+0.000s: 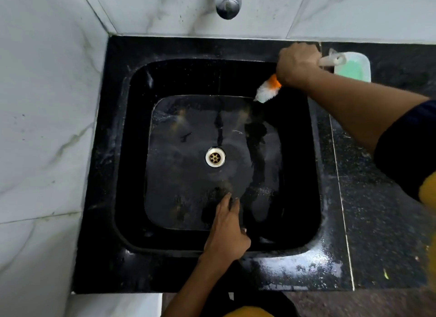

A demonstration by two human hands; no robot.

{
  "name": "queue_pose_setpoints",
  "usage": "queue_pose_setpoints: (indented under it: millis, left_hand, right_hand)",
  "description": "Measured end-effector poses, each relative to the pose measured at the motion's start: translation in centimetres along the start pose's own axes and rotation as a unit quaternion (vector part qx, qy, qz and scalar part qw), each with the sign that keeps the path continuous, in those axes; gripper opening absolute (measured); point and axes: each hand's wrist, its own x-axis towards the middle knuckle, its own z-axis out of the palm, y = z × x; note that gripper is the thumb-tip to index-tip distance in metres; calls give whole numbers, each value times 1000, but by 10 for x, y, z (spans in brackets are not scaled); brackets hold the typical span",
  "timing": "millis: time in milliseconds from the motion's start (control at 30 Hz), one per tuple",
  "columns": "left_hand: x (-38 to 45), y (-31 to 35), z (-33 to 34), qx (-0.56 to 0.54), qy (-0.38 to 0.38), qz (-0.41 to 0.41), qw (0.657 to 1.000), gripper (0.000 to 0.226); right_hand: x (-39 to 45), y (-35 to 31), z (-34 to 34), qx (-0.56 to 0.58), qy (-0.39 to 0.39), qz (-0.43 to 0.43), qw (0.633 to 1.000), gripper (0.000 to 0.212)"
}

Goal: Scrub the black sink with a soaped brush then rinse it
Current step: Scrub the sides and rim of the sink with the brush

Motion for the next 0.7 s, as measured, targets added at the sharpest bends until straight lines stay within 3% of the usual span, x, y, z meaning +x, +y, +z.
queue_pose_setpoints:
  millis: [100, 233, 367, 533, 700]
  left_hand:
    - [0, 3, 0, -1, 7, 1, 1000, 80]
    - [-1, 2, -1, -1, 8, -4, 1000, 80]
    - [-3, 2, -2, -10, 7, -10, 1000, 80]
    - [-3, 3, -2, -14, 9, -20, 1000, 80]
    - [-1, 3, -3, -14, 23, -19, 999, 80]
  right_hand:
    - [-5, -13, 6, 118, 12, 6, 993, 32]
    - [-17, -37, 27, 347, -7, 33, 937, 30]
    - [-30, -52, 63, 368, -58, 116, 921, 31]
    - [-8, -53, 60, 433, 4, 45, 900, 18]
    - [-12, -75, 84, 365, -50, 42, 929, 29]
